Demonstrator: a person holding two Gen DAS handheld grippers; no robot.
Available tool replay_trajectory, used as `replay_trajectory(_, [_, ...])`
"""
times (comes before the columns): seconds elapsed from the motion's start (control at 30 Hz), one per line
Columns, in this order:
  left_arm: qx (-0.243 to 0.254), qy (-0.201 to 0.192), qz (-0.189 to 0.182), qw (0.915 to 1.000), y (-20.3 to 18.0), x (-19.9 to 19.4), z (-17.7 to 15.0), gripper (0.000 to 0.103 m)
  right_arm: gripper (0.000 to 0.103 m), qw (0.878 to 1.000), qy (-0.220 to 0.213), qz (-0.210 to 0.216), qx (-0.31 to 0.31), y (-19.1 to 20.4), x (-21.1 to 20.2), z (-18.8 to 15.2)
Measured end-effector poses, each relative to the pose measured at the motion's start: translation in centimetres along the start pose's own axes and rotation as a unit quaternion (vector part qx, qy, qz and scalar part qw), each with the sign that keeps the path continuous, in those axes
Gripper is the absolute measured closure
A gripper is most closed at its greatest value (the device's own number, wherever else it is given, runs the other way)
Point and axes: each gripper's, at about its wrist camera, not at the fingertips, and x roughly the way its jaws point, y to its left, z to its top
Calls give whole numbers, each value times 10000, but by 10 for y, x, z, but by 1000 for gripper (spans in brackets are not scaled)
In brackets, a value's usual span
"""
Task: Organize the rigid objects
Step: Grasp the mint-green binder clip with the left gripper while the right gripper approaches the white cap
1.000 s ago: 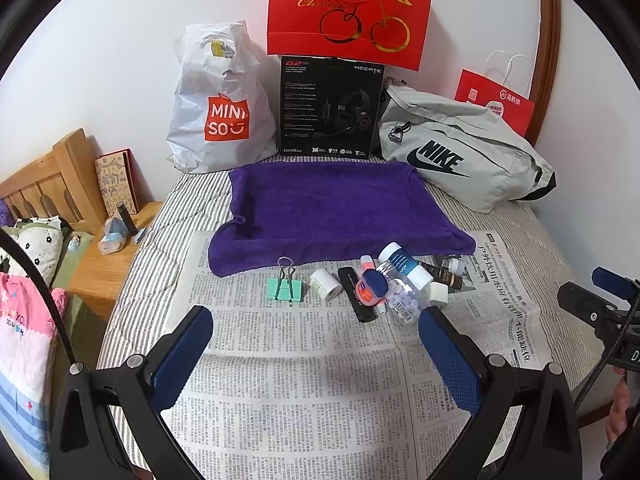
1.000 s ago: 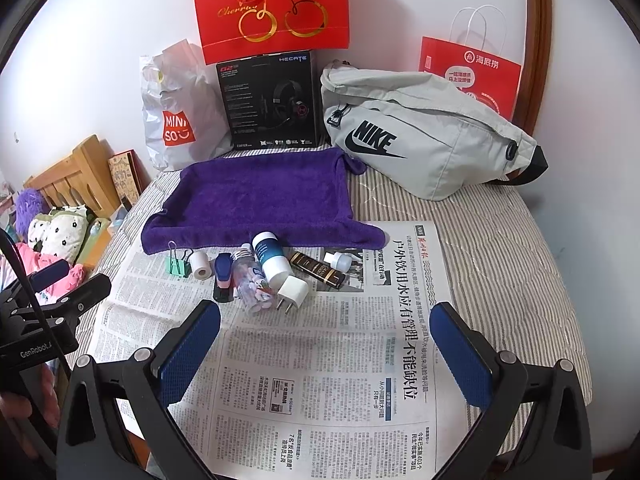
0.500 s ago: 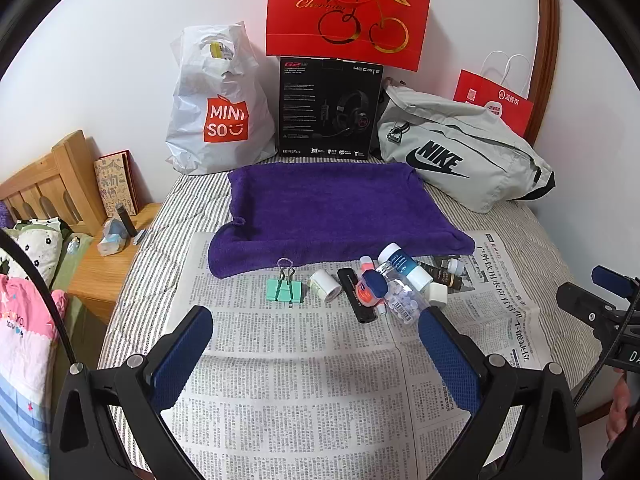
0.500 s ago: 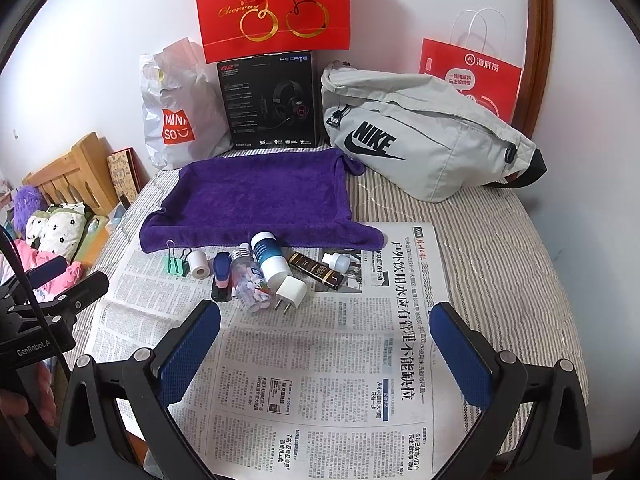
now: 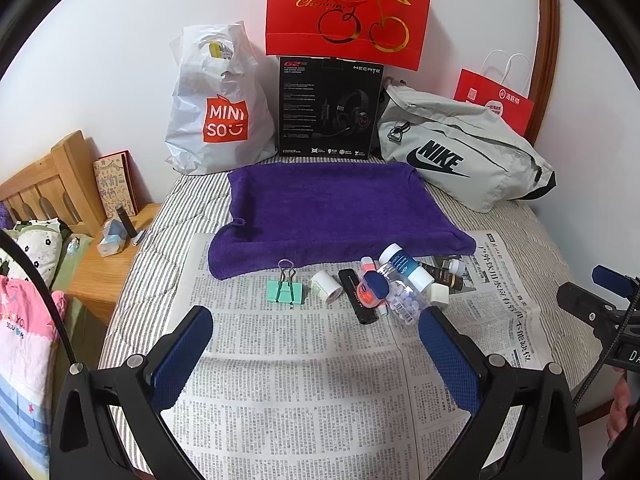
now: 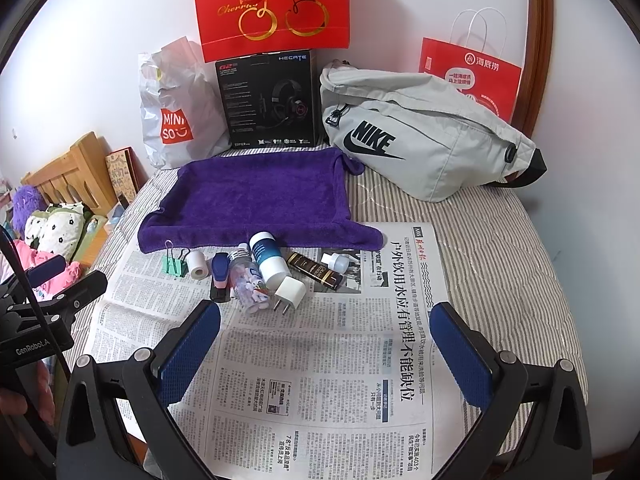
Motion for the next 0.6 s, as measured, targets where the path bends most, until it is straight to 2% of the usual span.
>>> replay_trajectory(0.3, [-10,177,63,9998,10,22,1,0,0,9999,91,-17,43,-7,11,2])
replay_trajectory(0.6, [-223,613,403,9971,44,87,-14,0,0,9991,409,-9,77,-16,43,-5])
